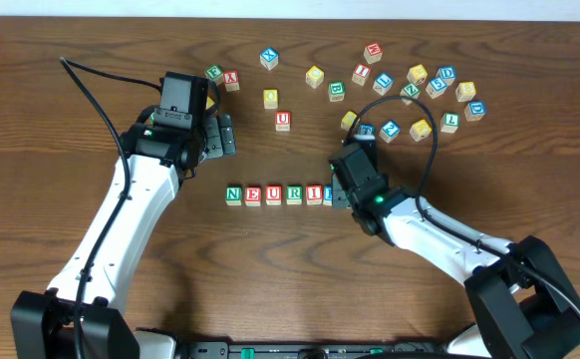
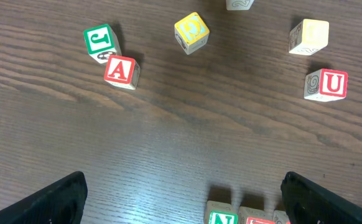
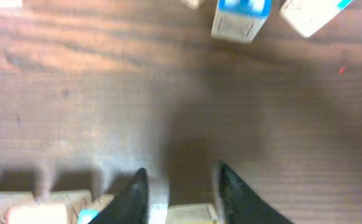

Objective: Spell out NEURIPS

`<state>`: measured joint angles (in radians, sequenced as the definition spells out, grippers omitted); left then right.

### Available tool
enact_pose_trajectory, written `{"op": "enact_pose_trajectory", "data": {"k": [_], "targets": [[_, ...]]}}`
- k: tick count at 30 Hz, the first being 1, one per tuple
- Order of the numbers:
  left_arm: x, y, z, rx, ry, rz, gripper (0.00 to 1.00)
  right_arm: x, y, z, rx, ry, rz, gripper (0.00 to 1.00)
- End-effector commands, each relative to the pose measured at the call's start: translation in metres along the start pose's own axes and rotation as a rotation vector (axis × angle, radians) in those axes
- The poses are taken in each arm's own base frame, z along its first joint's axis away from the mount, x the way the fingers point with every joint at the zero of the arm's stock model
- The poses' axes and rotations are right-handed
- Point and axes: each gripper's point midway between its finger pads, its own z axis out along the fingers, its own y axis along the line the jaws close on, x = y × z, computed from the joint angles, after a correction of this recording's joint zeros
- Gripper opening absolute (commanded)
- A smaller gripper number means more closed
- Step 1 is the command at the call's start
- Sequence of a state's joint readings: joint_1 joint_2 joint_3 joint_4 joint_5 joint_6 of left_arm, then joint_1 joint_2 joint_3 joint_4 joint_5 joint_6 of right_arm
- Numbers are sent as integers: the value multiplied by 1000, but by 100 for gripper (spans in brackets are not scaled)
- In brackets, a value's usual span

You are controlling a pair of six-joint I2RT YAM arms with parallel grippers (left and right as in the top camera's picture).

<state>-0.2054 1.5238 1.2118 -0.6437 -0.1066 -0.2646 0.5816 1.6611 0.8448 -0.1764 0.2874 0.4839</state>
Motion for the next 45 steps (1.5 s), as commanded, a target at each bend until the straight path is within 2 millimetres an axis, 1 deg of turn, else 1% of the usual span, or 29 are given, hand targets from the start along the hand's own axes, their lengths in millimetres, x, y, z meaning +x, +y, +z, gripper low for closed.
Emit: {"op": "enact_pose_trajectory", "data": {"k": [1,5,7,11,14,15,23,32,39,45], "targets": [[-14,-1,-12,12,-45,-7,98,-28,-5,-9,12,-60,7,27],[-14,-1,-12,12,-45,-7,98,-35,-18,-10,42,-56,15,21],[-14,-1,-12,12,-45,-7,98,-35,-25,-10,59,-39,18,18],[-14,-1,-12,12,-45,-7,98,-21,-40,-10,102,30,14,11],[-14,-2,-13,13,-45,-7,98,-5,-47,-12,127,97,-4,2],[-14,-1,-12,12,-45,-7,98,-3,-47,-12,127,108,-4,1],[-14,-1,-12,12,-45,-7,98,23,-40,-17,80,225,76,1],[-14,-1,-12,12,-45,-7,98,40,-46,-22,106,295,75,1],[-14,-2,-13,13,-45,-7,98,46,-34,-23,38,335,100,1],[-14,-1,-12,12,-45,-7,98,52,-20,-27,20,339,70,1]]}}
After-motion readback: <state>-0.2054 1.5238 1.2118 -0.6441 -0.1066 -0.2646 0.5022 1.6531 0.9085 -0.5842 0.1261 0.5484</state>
